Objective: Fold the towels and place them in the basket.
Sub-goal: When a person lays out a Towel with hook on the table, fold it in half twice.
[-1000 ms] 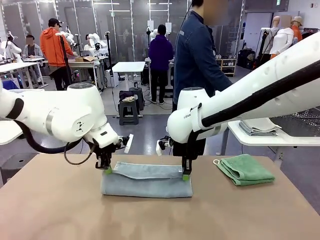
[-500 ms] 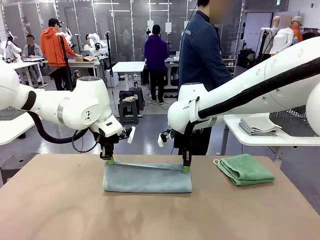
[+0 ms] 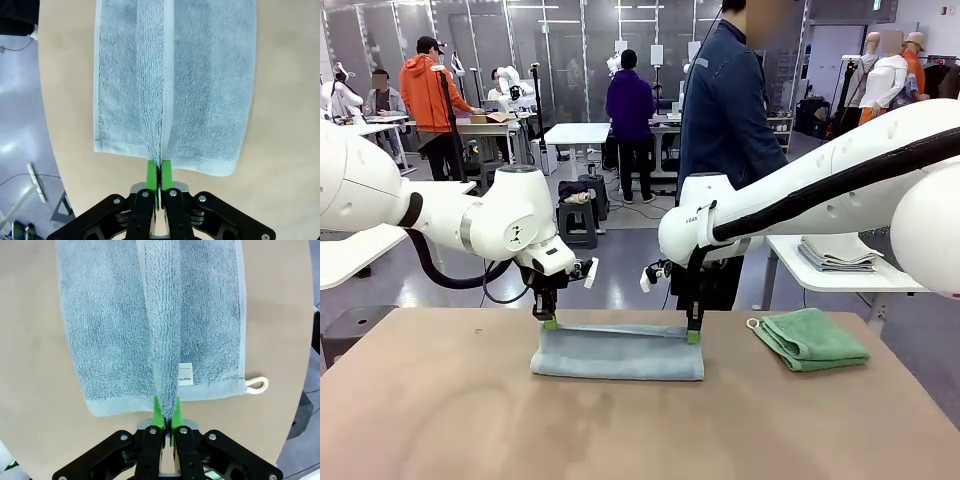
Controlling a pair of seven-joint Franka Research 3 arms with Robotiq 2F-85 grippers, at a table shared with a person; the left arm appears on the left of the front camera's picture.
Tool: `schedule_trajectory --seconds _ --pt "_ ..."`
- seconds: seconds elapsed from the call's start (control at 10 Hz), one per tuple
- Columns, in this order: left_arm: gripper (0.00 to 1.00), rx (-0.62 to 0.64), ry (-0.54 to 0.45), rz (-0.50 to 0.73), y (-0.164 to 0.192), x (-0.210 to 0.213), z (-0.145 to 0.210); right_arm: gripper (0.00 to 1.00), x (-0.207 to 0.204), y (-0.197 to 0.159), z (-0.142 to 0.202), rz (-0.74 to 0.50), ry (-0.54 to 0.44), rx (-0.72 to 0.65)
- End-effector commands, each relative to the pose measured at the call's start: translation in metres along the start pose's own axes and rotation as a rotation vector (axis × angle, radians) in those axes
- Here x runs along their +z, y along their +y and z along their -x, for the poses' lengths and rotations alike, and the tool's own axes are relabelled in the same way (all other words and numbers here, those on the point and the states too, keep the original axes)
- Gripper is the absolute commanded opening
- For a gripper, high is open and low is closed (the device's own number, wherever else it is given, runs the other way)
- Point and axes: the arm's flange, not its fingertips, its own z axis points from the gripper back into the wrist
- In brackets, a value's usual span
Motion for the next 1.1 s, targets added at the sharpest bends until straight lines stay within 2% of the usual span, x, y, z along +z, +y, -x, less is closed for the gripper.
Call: schedule_trajectory --seconds 0.0,0.1,0.2,0.3,0.4,0.5,0.6,0.7,0.8,0.9,1.0 --pt "0.04 -0.009 0.019 0.01 0.013 -0.002 0.001 0.06 -0.002 -0.009 -0.002 0.016 0.001 -0.018" --pt "0.24 -0.022 0.028 -0.003 0.013 -0.004 0.003 0.26 -0.002 -0.009 -0.003 0.017 -0.007 -0.009" --pt "0.24 -0.032 0.034 -0.032 0.011 -0.006 0.006 0.26 -0.002 -0.009 -0.003 0.041 -0.022 0.004" --pt "0.43 -0.042 0.041 -0.056 0.007 -0.004 0.01 0.46 0.0 -0.007 -0.001 0.063 -0.039 0.012" --pt "0.27 -0.067 0.064 -0.069 0.006 0.003 0.014 0.3 0.004 -0.005 0.002 0.085 -0.043 0.011" --pt "0.62 -0.092 0.065 -0.042 0.002 0.021 0.019 0.66 0.014 0.0 0.006 0.092 -0.042 0.016" --pt "0.46 -0.113 0.024 0.057 -0.007 0.042 0.021 0.5 0.027 0.01 0.011 0.038 -0.03 0.028" --pt "0.81 -0.109 -0.002 0.101 -0.023 0.067 0.023 0.86 0.048 0.028 0.016 0.016 -0.011 0.037" --pt "0.65 -0.104 -0.026 0.122 -0.044 0.09 0.024 0.7 0.072 0.051 0.023 0.0 -0.02 0.047" --pt "1.0 -0.105 -0.051 0.105 -0.069 0.112 0.026 1.0 0.098 0.08 0.032 -0.002 -0.017 0.078" --pt "1.0 -0.112 -0.071 0.09 -0.088 0.126 0.031 0.89 0.114 0.104 0.039 0.016 -0.031 0.079"
